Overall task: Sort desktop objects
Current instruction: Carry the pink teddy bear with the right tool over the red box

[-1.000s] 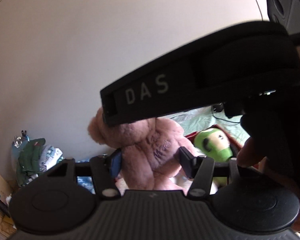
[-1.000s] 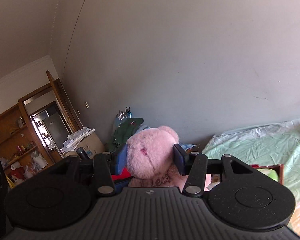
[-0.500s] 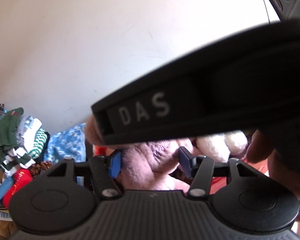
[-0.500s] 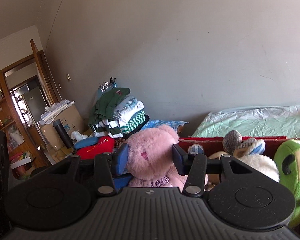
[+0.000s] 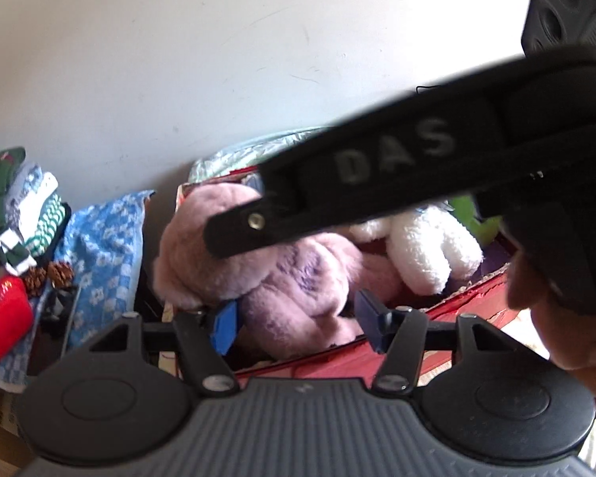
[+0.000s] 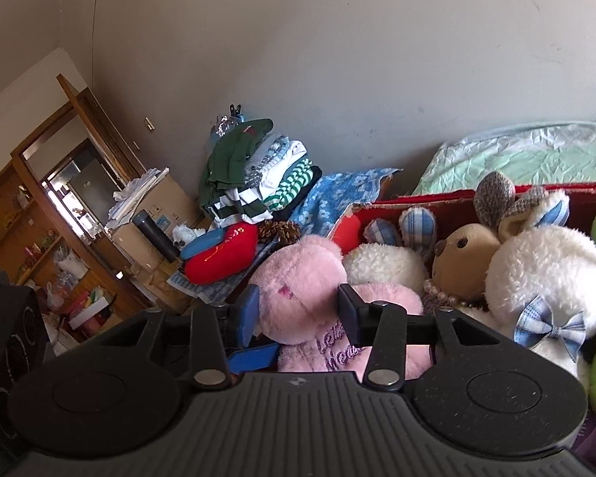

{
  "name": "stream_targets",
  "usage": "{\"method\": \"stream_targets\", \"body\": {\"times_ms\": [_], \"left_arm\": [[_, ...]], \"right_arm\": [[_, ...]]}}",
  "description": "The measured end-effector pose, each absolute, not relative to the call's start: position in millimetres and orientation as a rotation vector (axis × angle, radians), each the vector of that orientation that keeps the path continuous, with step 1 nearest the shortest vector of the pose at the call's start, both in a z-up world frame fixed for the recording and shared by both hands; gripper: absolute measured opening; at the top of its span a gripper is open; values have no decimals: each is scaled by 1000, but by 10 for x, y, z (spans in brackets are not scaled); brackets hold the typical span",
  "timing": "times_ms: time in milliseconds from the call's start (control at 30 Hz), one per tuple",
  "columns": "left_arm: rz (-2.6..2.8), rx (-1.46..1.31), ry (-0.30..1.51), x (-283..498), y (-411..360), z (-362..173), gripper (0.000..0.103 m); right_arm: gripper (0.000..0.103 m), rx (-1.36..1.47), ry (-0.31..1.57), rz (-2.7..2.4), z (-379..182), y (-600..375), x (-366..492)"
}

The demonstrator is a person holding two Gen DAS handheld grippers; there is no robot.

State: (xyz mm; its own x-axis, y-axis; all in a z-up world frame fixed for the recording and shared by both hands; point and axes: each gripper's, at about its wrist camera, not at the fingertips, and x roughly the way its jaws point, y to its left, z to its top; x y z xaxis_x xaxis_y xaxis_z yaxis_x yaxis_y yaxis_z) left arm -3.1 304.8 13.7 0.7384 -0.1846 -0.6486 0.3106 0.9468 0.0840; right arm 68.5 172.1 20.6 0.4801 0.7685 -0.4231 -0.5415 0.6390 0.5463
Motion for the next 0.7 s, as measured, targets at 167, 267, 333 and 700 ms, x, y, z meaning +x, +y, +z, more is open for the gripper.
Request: {"method": "stream_targets", "body": {"times_ms": [167,267,333,700], "left_arm": [[-280,176,692,-14,3081,127,61],[-290,224,660,-93,3034,175,66],[-303,250,630,-148,3011,250,71],[-274,235,647,-82,3059,278,76]], "right_arm": [[34,393,722,823,190,1649,656],[37,446,694,829,240,1613,638],[37,461,681,796,260,1616,645],[42,507,776,620,87,1709,1020]]}}
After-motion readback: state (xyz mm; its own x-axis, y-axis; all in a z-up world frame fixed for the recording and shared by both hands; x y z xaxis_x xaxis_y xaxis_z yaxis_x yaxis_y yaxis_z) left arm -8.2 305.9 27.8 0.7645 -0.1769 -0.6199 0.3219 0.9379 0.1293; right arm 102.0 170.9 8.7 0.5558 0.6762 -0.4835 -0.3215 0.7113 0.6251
